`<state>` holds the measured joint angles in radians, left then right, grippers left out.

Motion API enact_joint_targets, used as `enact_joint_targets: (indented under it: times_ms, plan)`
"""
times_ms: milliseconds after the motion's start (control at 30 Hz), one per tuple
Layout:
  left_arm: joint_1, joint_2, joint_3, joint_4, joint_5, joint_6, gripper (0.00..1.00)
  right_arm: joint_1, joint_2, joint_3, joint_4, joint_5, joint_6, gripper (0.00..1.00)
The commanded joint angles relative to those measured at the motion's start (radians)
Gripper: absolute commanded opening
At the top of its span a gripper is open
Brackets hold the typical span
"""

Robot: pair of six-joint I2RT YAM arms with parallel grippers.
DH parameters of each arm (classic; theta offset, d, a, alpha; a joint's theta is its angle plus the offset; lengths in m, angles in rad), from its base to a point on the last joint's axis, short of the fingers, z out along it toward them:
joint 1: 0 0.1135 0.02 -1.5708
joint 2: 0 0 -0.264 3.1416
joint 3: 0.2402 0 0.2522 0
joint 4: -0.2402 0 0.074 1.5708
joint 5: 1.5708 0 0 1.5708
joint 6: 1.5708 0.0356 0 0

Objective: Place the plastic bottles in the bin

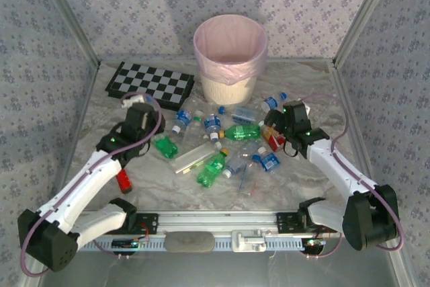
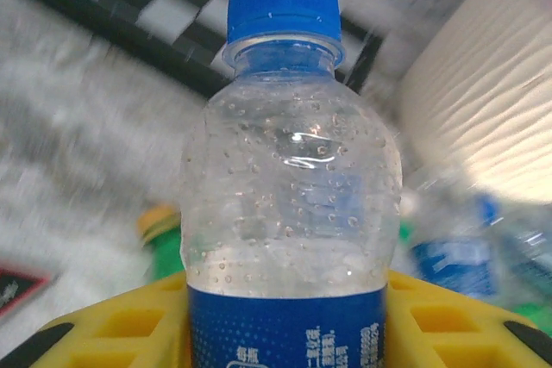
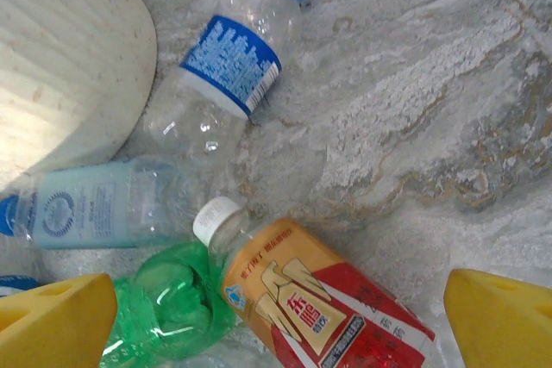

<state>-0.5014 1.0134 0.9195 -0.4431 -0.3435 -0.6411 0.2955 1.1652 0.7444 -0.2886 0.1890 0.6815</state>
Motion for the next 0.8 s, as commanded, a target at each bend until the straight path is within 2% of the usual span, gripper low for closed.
enact_joint_targets:
  times_ms: [0,100,200,400,500,667,700,767]
  plan:
    - [0.002,0.064,0.163,0.054,0.066,0.117,0.39,0.021,0.006,-0.016,0.046,0.034,0.021,0.99]
    - [0.001,0.166,0.323,0.08,0.138,0.166,0.39,0.042,0.024,-0.005,0.032,0.058,0.022,0.99]
    - [-0.006,0.295,0.515,0.075,0.223,0.223,0.4,0.081,0.033,0.025,-0.045,0.162,0.038,0.99]
    - [-0.024,0.633,1.012,-0.072,0.363,0.343,0.4,0.113,0.031,0.028,-0.09,0.231,0.016,0.99]
    - [-0.035,0.835,1.327,-0.206,0.423,0.387,0.4,0.116,0.018,0.006,-0.069,0.218,0.02,0.99]
    - [-0.041,1.183,1.873,-0.457,0.448,0.436,0.4,0.121,-0.02,-0.033,-0.01,0.168,-0.009,0.99]
    - [-0.041,1.238,1.958,-0.483,0.451,0.435,0.4,0.121,-0.031,-0.039,0.001,0.151,-0.023,0.99]
    - [-0.041,1.287,1.99,-0.479,0.452,0.434,0.41,0.119,-0.052,-0.051,0.021,0.088,-0.084,0.99]
